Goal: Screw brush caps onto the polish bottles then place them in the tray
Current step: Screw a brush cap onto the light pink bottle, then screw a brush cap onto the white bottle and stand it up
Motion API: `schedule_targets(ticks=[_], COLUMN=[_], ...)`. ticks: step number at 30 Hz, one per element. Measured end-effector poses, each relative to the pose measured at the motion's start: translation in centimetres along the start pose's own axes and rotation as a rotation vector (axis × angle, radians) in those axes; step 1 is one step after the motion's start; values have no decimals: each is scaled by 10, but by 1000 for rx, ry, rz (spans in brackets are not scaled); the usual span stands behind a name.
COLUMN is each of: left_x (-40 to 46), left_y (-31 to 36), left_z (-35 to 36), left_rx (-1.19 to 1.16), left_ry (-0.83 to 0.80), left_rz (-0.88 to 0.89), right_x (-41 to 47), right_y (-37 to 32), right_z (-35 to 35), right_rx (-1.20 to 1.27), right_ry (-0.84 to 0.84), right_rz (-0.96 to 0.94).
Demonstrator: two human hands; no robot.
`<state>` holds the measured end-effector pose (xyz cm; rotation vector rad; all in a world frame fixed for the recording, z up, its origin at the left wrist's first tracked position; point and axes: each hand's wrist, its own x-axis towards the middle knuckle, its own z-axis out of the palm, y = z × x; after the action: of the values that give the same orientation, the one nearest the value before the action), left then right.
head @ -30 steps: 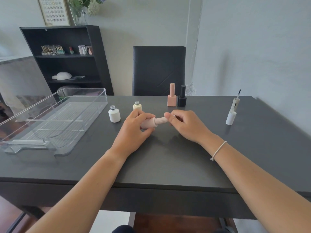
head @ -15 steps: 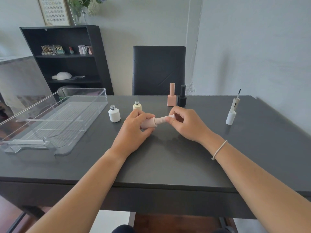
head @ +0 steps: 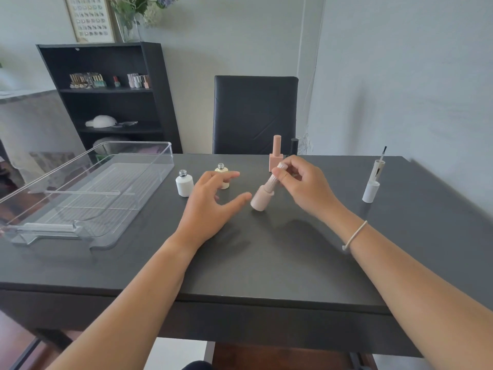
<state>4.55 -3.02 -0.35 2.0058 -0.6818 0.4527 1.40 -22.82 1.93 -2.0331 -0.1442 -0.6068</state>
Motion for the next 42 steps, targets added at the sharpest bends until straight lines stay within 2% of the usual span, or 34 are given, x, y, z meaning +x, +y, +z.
schedule_targets(ticks=[4,6,13,19,26,33,36,40,42], left_x=[12,17,18,26,25,24,23,22,20], left_y=[-10,-20,-45,-55,-57,-59,-57,-49,-43], left_z=[-22,-33,-34,-38,-36,-37,-38,-38,-35], left_rx=[73,138,192,173,187,156,126,76,51], left_ry=[290,346,215,175,220,226,243,259,228], left_rz=[-60,-130,-409,-534,-476,-443,-404,-251,-184], right_x=[18,32,83,108,118,112,98,61,34], right_y=[-7,-11,-10,2,8,4,-4,-11,-7], right_z=[-3,-3,18,35,43,43,34,14,0], right_rx=[-38,-67,-203,-323,-414,-404,-373,-233,-246], right_ry=[-5,-10,6,15,32,39,86,201,272], right_rz=[-12,-4,6,56,97,112,99,9,-35])
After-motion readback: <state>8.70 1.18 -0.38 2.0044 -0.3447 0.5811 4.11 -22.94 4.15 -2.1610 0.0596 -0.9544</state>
